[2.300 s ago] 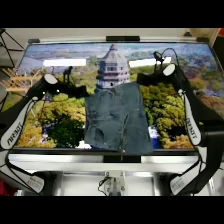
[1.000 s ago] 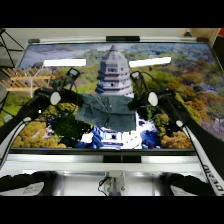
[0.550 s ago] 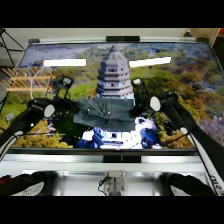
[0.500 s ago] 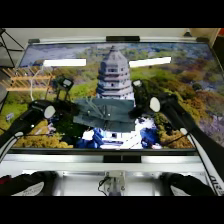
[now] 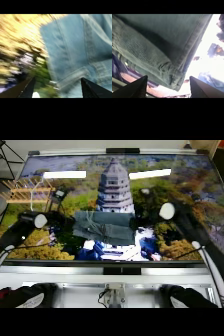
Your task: Fold the shirts.
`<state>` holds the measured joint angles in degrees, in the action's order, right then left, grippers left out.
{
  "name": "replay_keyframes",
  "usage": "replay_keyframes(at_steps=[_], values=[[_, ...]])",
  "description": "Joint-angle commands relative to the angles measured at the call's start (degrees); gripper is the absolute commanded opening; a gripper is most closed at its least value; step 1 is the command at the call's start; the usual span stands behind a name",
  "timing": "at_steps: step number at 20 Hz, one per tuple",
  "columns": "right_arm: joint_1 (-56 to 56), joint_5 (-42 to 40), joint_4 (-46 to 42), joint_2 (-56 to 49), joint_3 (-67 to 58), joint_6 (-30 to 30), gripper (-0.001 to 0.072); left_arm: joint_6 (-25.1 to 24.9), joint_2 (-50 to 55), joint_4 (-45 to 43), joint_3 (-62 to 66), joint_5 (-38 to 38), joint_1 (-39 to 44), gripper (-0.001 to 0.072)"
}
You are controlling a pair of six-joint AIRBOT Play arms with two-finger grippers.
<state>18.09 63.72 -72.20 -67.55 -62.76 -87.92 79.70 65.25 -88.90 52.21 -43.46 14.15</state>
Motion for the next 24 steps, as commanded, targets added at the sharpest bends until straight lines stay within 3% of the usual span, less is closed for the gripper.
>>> replay_keyframes(at_steps=[1,4,11,19,22,23,24], values=[[-9.35,1.88,7.43,1.51,-3.89,0.07,0.0650,0.66,-3.48,-1.18,5.60,-2.67,-4.44,0.0672],[-17.68,2.54,10.32,-7.17,-3.89,0.92,0.0650,5.31,-3.52,-0.98,6.23,-3.19,-5.35,0.0672],[-17.81,6.51,39.87,-30.53,-3.91,13.33,0.0650,5.70,-3.21,4.00,6.23,-7.34,-4.22,0.0670],[-14.56,7.91,27.08,-32.04,-3.89,10.58,0.0650,5.70,-3.26,4.57,6.23,-8.07,-4.24,0.0669],[-10.78,5.97,27.12,-32.98,-3.91,9.60,0.0648,5.70,-3.28,5.68,6.23,-8.07,-4.24,0.0669],[-9.70,4.63,27.56,-33.29,-3.91,8.55,0.0598,5.68,-3.28,6.08,6.23,-8.07,-4.24,0.0668],[-8.92,3.23,28.39,-33.35,-3.89,8.55,0.0435,5.68,-3.28,6.29,6.23,-8.04,-4.24,0.0668]])
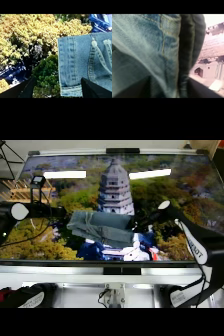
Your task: Fold the shirts.
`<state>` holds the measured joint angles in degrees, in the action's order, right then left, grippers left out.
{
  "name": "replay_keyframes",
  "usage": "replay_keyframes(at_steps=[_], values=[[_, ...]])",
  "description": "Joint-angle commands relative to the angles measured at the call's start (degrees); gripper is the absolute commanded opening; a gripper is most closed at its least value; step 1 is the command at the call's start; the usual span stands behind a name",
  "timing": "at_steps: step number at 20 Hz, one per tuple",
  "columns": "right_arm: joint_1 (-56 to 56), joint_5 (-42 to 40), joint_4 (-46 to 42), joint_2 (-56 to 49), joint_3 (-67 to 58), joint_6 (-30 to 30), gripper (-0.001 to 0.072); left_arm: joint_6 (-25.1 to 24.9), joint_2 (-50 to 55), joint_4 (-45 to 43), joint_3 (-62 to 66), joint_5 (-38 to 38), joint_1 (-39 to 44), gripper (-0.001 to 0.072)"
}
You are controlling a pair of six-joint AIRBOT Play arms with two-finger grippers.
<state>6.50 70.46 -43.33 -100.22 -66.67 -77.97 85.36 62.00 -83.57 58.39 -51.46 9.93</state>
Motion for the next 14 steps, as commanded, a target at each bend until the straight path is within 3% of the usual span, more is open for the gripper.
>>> replay_keyframes(at_steps=[1,2,4,7,14], values=[[3.08,-5.14,1.33,-0.66,0.00,-0.90,0.0280,0.02,-0.02,1.14,0.04,-0.04,-0.02,0.0667],[3.06,-6.43,5.60,-0.66,-0.02,2.01,0.0112,0.02,-0.02,1.14,0.04,-0.04,-0.02,0.0666],[1.53,-6.78,16.98,-0.59,-1.42,10.80,0.0110,0.02,-0.02,1.14,0.04,-0.04,-0.02,0.0665],[-1.73,-6.49,29.11,0.59,-7.50,15.21,0.0110,0.02,-0.02,1.14,0.04,-0.02,-0.02,0.0664],[-11.41,-11.02,27.52,2.16,-18.43,10.95,0.0110,0.04,0.00,1.14,0.04,-0.02,-0.02,0.0662]])
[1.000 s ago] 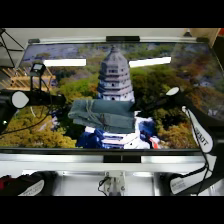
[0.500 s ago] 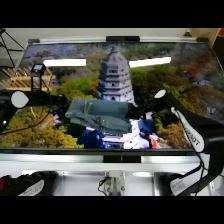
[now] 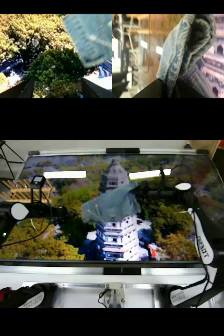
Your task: Fold the shirts.
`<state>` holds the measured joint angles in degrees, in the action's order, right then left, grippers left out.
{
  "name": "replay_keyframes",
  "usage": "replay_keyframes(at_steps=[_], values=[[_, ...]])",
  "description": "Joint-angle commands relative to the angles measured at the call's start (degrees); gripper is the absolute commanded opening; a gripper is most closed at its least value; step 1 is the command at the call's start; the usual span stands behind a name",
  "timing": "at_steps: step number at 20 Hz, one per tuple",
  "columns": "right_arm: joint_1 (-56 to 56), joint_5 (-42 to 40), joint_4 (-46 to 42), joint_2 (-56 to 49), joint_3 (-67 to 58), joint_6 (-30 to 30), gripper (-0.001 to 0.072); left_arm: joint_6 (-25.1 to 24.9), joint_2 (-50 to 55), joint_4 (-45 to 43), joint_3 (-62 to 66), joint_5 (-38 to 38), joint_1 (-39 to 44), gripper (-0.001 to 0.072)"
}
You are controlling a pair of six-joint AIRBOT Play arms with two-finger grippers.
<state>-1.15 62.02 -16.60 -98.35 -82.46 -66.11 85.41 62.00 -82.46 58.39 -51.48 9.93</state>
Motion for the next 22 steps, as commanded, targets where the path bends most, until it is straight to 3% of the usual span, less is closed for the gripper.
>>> replay_keyframes(at_steps=[1,9,16,20,22], values=[[-5.46,-3.69,-0.42,0.31,-2.64,-1.01,0.0110,0.00,0.00,0.02,0.04,-0.02,-0.02,0.0662],[-22.43,-3.50,-24.30,5.33,-2.64,-11.82,0.0110,0.66,0.00,0.02,0.04,-0.02,-0.02,0.0662],[-42.07,4.68,-59.23,19.54,-2.62,-32.30,0.0110,1.46,0.00,0.04,0.04,-0.20,0.00,0.0662],[-51.23,16.31,-62.40,21.18,2.12,-30.05,0.0110,1.49,0.00,0.04,0.04,-0.17,0.00,0.0662],[-53.88,16.79,-63.36,22.23,8.44,-30.10,0.0110,1.51,0.00,0.11,0.04,-0.20,0.00,0.0662]])
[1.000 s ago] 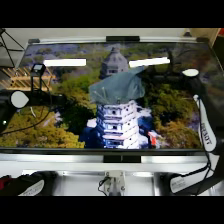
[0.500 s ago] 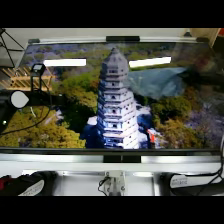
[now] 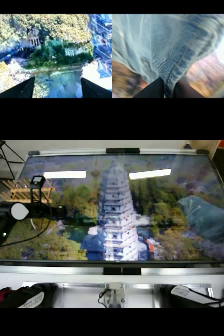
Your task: Fold the shirts.
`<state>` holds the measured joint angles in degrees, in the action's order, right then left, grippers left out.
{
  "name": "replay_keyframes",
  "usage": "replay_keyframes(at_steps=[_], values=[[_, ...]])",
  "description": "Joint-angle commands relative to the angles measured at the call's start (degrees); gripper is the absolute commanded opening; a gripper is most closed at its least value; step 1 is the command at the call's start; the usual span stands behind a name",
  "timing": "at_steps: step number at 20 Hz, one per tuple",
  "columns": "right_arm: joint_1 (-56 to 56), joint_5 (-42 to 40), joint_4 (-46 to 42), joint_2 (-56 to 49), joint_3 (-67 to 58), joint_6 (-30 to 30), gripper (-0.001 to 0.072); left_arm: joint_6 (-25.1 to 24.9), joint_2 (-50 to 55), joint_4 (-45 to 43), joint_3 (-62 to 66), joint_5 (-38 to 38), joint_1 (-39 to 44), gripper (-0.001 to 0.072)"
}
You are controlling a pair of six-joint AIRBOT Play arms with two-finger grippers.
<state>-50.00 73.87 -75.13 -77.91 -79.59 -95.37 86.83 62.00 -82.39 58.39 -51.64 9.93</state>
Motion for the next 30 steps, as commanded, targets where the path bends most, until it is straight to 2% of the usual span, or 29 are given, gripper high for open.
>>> replay_keyframes(at_steps=[1,5,9,10,11,12,16,19,21,22,23,24,25,26,27,30], values=[[-6.05,3.63,-5.16,2.86,9.25,-1.07,0.0110,0.09,0.00,0.46,0.04,-0.04,-0.02,0.0662],[-10.82,-2.16,-5.01,5.88,21.57,-1.05,0.0110,0.09,0.00,1.49,0.04,-0.04,0.09,0.0661],[-15.74,-1.84,-4.92,5.99,27.02,0.22,0.0111,0.09,0.00,1.51,0.04,-0.02,0.09,0.0661],[-16.48,-1.90,-4.96,5.99,27.71,-0.02,0.0176,0.09,0.00,1.49,0.04,-0.02,0.09,0.0661],[-17.09,-1.70,-5.01,5.99,27.93,0.20,0.0439,0.09,0.04,1.49,0.04,0.00,0.09,0.0661],[-17.53,-0.63,-5.27,6.14,27.82,1.75,0.0578,0.09,0.09,1.49,0.04,0.00,0.09,0.0661],[-17.51,4.46,-13.79,9.35,22.80,2.38,0.0578,0.04,0.33,1.44,0.04,0.00,0.09,0.0661],[-15.52,1.90,-9.88,11.69,13.14,5.57,0.0577,0.07,1.49,1.38,0.87,-1.05,0.09,0.0643],[-8.02,-2.27,-4.17,12.52,5.31,11.72,0.0576,0.81,5.40,-1.27,5.68,-8.00,0.09,0.0628],[-1.66,-3.61,-4.02,12.55,1.64,12.87,0.0576,2.16,8.68,-4.04,9.92,-12.92,0.11,0.0572],[5.20,-4.44,-4.90,12.55,-0.74,12.90,0.0576,3.65,12.13,-6.82,14.56,-17.64,0.15,0.0516],[13.16,-4.87,-6.08,12.52,-2.14,11.98,0.0576,6.08,15.98,-10.51,19.76,-22.71,0.55,0.0508],[21.00,-5.60,-8.61,12.37,-2.19,7.74,0.0576,8.13,19.67,-13.79,24.68,-27.71,1.22,0.0509],[27.30,-4.96,-10.45,11.37,-2.19,3.19,0.0576,8.72,22.67,-14.91,28.50,-31.54,1.77,0.0554],[31.82,-2.93,-9.68,9.70,-2.19,0.55,0.0576,9.90,24.96,-14.58,31.17,-33.79,2.29,0.0720],[38.32,6.19,1.86,3.04,-2.19,0.90,0.0577,9.73,26.01,-10.16,31.65,-34.77,3.89,0.0720]])
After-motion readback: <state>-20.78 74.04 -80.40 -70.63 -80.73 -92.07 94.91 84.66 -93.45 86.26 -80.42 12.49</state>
